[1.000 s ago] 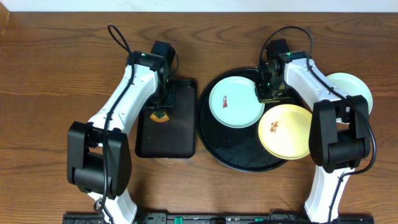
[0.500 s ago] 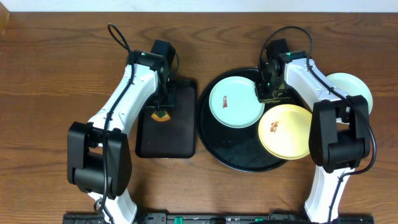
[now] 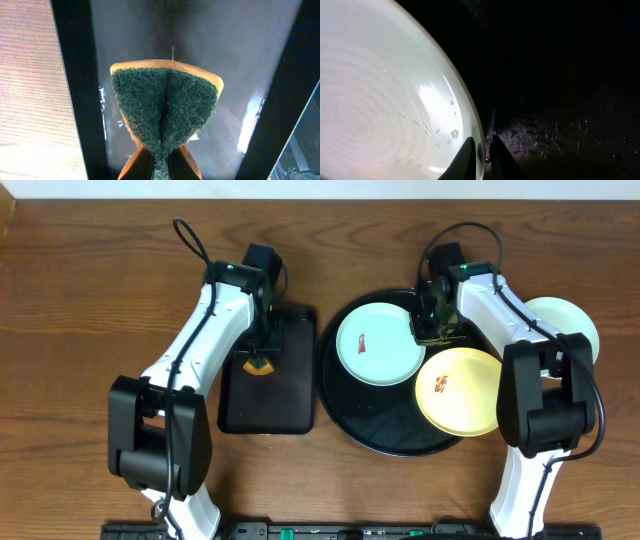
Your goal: Clean dirty plates on tray and stack at the side
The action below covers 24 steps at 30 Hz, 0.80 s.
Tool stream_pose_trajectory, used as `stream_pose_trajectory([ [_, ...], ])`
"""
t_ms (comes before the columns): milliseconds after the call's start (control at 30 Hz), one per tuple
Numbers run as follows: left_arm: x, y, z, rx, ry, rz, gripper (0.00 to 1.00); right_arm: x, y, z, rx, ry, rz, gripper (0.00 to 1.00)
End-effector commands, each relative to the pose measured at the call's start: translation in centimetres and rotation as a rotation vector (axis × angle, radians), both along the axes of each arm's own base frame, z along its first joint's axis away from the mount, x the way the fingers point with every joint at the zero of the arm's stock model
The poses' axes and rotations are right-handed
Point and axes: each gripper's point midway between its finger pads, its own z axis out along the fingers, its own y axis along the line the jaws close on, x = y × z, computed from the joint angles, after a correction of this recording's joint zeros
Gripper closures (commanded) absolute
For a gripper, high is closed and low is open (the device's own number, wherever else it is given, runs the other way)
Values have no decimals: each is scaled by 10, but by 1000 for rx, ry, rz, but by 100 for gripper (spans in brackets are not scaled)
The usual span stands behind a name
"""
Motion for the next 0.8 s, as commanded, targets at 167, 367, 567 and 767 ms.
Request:
stream_pose_trajectory([
  [167, 20, -4, 26, -18, -82, -11, 93, 5, 3, 13, 1, -37, 11, 87],
  [367, 44, -12, 73, -57, -222, -4, 93, 5, 2, 13, 0, -36, 12, 85],
  [567, 38, -17, 79, -19, -221, -3, 92, 5, 3, 13, 1, -36, 12, 85],
  [767, 25, -22, 69, 41, -185, -41, 93, 4, 2, 13, -1, -34, 23, 85],
])
